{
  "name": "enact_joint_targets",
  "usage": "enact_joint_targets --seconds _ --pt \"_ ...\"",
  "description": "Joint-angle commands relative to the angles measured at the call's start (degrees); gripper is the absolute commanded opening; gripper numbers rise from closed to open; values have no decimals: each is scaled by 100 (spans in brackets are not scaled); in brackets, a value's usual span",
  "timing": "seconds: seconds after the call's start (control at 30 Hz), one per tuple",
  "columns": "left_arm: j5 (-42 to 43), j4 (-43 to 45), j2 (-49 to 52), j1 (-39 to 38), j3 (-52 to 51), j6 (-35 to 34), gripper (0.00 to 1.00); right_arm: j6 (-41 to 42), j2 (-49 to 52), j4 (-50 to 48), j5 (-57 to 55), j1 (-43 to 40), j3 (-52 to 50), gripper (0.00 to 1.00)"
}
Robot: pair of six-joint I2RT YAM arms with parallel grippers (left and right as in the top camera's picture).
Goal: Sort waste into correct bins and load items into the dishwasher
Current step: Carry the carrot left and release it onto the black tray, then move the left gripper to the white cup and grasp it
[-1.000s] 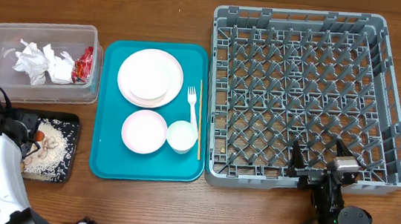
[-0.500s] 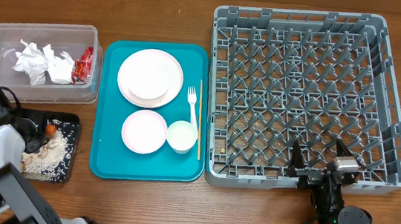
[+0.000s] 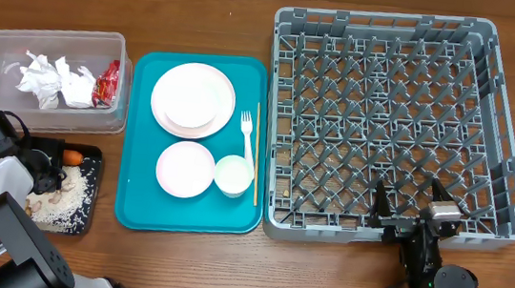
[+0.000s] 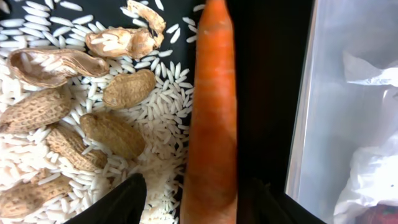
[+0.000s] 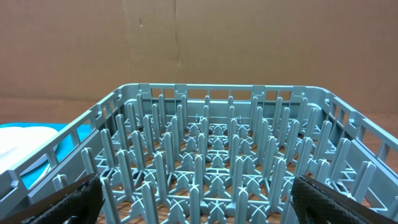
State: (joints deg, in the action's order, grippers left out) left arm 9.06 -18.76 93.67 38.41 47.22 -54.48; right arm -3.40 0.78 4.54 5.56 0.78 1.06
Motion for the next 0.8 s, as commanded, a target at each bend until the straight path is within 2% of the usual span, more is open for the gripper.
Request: enact_joint_targets --seconds 0.0,0.13,0.2,0.3,0.4,0.5,0.57,0.6,0.7,0.77 --pt "286 0 -192 26 149 326 58 17 -55 -26 -15 -20 -61 100" --pt "275 -463 -649 24 511 588 59 15 -55 -26 -15 -20 -61 100" --pt "280 -789 -887 24 726 610 63 17 -55 -24 -15 -20 -61 100" --pt "310 -1276 -1244 20 1016 614 73 15 -55 -26 -15 -20 -61 100" --pt "590 -1773 -1554 20 1287 1032 75 15 -55 -26 -15 -20 -61 100" --pt "1344 -2028 -1790 17 1423 1858 71 15 -55 -26 -15 -20 -61 100" --pt "2315 -2031 -1926 2 1447 2697 69 15 -55 -26 -15 -20 -61 100" --pt "2699 -2022 -1967 -22 1447 2962 63 17 -55 -24 -15 -20 -61 100" --pt "3062 -2170 -2035 -197 1480 3051 46 15 -55 -26 -15 -20 -61 100" --pt "2986 -2356 -2031 -439 1547 3058 44 17 -55 -24 -15 -20 -61 100"
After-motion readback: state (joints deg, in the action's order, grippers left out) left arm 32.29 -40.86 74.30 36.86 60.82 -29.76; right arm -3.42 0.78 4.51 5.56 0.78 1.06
